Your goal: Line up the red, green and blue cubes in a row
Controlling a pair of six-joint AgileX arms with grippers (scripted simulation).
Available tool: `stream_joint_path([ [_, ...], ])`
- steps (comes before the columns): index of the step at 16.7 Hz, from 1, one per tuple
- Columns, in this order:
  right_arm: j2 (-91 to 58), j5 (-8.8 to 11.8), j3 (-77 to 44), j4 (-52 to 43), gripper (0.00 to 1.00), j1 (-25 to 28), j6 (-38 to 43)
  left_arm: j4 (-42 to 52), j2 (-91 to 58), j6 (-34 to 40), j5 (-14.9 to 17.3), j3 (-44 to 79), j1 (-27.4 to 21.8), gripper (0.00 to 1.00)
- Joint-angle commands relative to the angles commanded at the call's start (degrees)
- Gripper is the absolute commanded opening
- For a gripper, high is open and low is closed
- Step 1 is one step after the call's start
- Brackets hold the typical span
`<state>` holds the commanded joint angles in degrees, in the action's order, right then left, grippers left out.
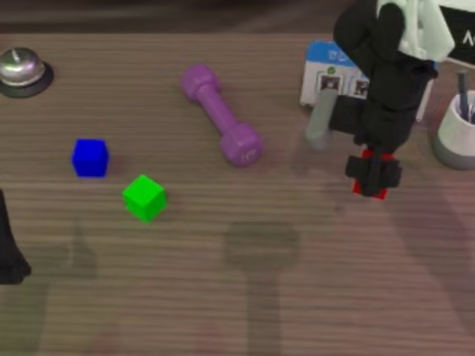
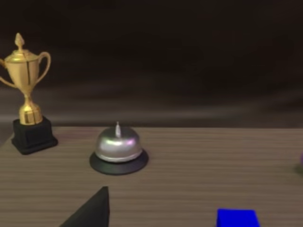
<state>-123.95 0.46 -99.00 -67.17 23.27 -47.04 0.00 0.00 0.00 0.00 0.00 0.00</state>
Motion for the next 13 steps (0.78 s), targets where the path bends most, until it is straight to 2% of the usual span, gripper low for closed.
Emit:
stream_joint_path([
  [8, -20.4, 0.0, -39.7, -16.7, 0.0, 18.5, 5.2, 0.0, 0.0, 0.0, 0.0, 0.0, 0.0, 1.0],
  [13, -27.4, -0.2, -53.1, -22.7, 0.0, 26.2, 7.8, 0.0, 0.0, 0.0, 0.0, 0.0, 0.0, 1.0],
])
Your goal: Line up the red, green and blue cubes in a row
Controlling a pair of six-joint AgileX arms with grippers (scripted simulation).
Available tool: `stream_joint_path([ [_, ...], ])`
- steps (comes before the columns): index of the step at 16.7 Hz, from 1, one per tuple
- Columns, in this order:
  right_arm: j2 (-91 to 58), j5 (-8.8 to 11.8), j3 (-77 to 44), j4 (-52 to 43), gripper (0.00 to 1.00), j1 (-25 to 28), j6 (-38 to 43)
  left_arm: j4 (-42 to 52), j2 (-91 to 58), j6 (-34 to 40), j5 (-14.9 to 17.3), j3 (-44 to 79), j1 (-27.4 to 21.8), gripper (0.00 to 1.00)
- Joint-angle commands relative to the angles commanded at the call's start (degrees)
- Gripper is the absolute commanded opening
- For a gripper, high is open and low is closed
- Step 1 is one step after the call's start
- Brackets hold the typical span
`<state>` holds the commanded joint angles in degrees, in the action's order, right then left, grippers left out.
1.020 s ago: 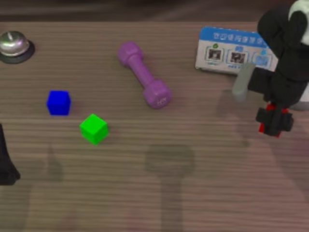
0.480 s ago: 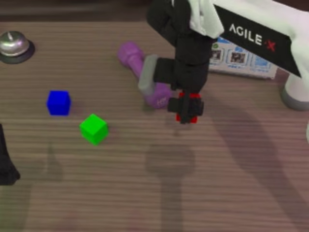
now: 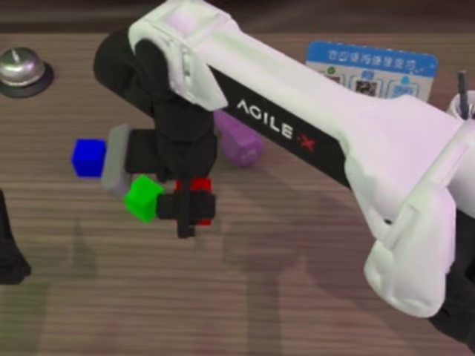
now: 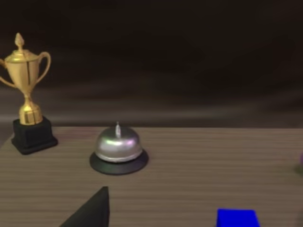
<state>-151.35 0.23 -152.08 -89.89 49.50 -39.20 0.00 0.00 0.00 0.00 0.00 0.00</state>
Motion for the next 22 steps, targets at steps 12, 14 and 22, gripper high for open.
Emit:
stream_joint_path([
  [12, 1.5, -0.1, 9.0, 8.0, 0.0, 0.4, 0.5, 0.0, 0.0, 0.0, 0.0, 0.0, 0.0, 1.0],
  [14, 2.3, 0.0, 15.3, 12.7, 0.0, 0.5, 0.5, 0.0, 0.0, 0.0, 0.0, 0.0, 0.0, 1.0],
  [22, 3.1, 0.0, 22.0, 18.9, 0.0, 0.8, 0.4, 0.0, 0.0, 0.0, 0.0, 0.0, 0.0, 1.0],
])
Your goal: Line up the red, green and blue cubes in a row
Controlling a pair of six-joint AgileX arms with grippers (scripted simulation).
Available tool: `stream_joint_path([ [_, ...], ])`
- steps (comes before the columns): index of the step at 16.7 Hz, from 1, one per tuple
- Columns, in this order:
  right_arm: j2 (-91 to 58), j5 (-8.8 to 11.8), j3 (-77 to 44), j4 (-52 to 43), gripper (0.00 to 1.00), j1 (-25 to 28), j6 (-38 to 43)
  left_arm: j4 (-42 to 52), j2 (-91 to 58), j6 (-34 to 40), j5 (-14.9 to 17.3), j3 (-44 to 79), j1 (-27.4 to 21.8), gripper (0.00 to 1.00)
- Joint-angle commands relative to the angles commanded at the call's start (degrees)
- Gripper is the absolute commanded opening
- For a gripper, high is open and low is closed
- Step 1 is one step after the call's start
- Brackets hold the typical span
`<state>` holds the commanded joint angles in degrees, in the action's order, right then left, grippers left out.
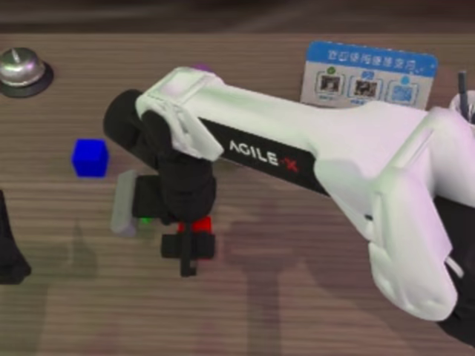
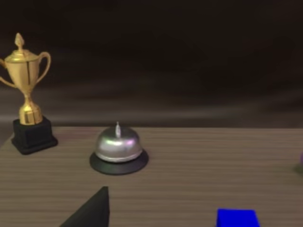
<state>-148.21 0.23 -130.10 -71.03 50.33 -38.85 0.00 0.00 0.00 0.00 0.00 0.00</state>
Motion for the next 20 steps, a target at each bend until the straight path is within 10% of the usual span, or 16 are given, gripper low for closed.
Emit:
stream_joint_path([
  [13, 0.0, 0.0, 0.0, 0.0, 0.98, 0.0, 0.0, 0.0, 0.0, 0.0, 0.0, 0.0, 0.0, 1.0],
  [20, 0.0, 0.0, 0.0, 0.0, 1.0, 0.0, 0.0, 0.0, 0.0, 0.0, 0.0, 0.0, 0.0, 1.0],
])
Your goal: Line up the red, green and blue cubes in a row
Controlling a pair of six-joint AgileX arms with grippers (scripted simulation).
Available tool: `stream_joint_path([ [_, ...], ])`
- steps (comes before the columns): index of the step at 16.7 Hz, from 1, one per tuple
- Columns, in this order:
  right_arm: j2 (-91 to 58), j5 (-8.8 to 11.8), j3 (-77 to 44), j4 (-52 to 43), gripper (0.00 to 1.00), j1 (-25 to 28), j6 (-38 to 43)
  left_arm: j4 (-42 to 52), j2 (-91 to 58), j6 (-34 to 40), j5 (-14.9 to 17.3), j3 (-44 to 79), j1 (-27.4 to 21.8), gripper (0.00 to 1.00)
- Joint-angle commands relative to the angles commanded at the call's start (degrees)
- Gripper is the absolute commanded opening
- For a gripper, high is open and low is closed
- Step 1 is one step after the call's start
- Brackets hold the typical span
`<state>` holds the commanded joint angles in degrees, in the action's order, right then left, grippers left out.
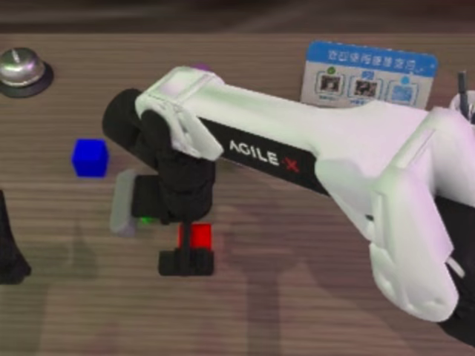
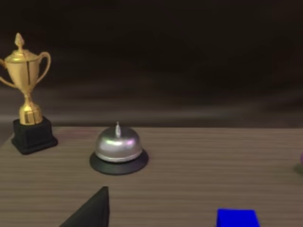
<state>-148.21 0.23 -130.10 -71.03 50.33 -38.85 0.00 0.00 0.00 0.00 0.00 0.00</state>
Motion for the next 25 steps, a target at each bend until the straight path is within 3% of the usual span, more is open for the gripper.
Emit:
stream_joint_path([
  [4, -0.2, 0.0, -1.0, -0.9, 1.0, 0.0, -0.1, 0.0, 0.0, 0.0, 0.0, 0.0, 0.0, 1.0],
  [14, -2.3, 0.0, -20.3, -18.0, 1.0, 0.2, -0.1, 0.0, 0.0, 0.0, 0.0, 0.0, 0.0, 1.0],
  [20, -0.4, -0.3, -18.6, -16.4, 1.0, -0.1, 0.5, 0.9, -1.3, -0.2, 0.1, 1.3, -0.3, 1.0],
  [25, 13.7, -1.8, -4.6, -4.8, 1.0, -2.0, 6.2, 8.3, -13.6, -2.4, 0.1, 12.8, -2.7, 1.0],
])
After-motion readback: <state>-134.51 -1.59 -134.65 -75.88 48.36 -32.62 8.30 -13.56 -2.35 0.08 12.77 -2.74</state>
